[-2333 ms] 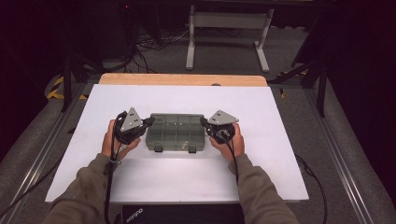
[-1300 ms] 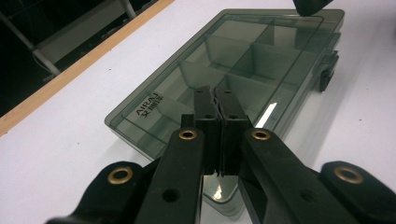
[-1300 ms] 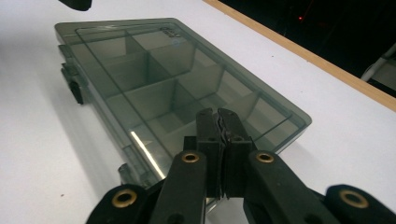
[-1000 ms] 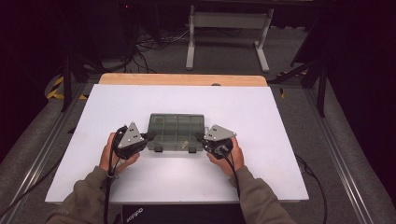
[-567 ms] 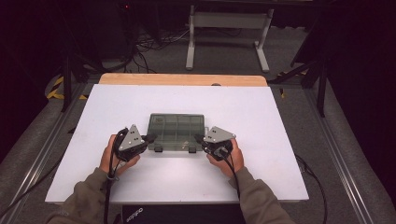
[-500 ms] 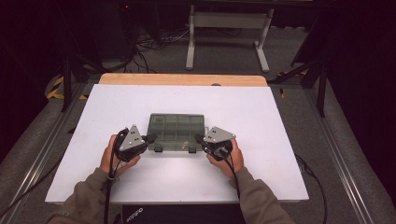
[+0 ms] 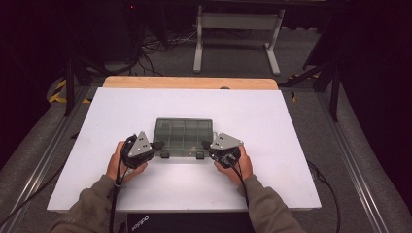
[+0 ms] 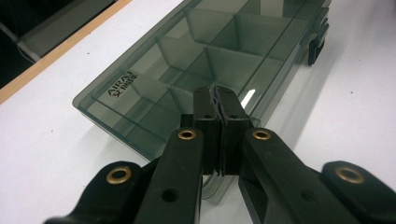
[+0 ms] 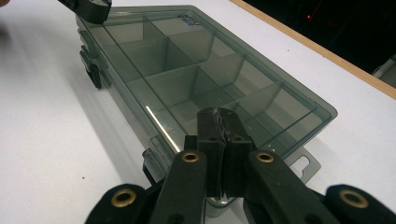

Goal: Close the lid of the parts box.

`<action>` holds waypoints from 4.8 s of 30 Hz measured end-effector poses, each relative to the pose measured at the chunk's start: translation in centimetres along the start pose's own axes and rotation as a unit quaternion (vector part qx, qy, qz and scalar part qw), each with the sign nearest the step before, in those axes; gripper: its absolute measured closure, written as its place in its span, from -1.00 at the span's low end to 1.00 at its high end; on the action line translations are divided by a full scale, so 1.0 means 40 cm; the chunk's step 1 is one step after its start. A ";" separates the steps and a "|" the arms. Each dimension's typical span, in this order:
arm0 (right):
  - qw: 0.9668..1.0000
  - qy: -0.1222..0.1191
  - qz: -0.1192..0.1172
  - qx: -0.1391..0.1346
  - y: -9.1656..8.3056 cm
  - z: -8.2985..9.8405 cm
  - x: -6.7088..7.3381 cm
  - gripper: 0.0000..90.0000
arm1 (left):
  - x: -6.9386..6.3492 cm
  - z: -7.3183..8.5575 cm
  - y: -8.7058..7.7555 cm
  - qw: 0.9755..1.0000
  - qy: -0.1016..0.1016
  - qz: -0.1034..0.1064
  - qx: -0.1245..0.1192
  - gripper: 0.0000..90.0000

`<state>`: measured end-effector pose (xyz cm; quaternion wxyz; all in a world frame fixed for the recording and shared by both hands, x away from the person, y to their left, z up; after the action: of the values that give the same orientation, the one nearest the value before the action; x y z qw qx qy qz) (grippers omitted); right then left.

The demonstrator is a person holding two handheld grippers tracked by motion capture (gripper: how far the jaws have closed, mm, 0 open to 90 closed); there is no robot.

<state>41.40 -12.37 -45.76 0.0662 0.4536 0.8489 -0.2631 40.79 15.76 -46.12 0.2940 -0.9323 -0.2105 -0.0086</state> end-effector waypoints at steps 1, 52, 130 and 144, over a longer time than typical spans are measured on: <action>1.000 0.001 0.000 -0.001 0.000 0.001 0.000 0.98 | 0.000 0.001 0.002 1.000 -0.001 0.001 0.001 0.97; 0.999 0.034 0.003 -0.014 -0.023 -0.013 -0.032 0.64 | 0.011 -0.014 -0.021 0.999 0.006 -0.007 -0.038 0.75; 0.998 0.044 0.027 -0.028 -0.038 -0.028 -0.036 -0.78 | -0.025 -0.041 -0.036 0.997 0.015 0.003 -0.078 -0.85; 0.999 0.028 0.035 -0.025 -0.049 -0.031 -0.028 -0.76 | -0.040 -0.047 -0.050 0.996 0.019 0.005 -0.083 -0.85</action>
<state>40.65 -13.45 -43.55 0.0624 0.4881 0.8406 -0.2264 38.76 15.58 -43.70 0.2197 -0.9542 -0.1987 -0.0420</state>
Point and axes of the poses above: each handheld gripper's, and its own axes: y roughly forward along the jaws, z roughly out of its underside, x roughly to its left, the point moved 2 cm from there along y, roughly forward along the jaws, and after that the axes turned 14 degrees about z, right-handed, at the moved point
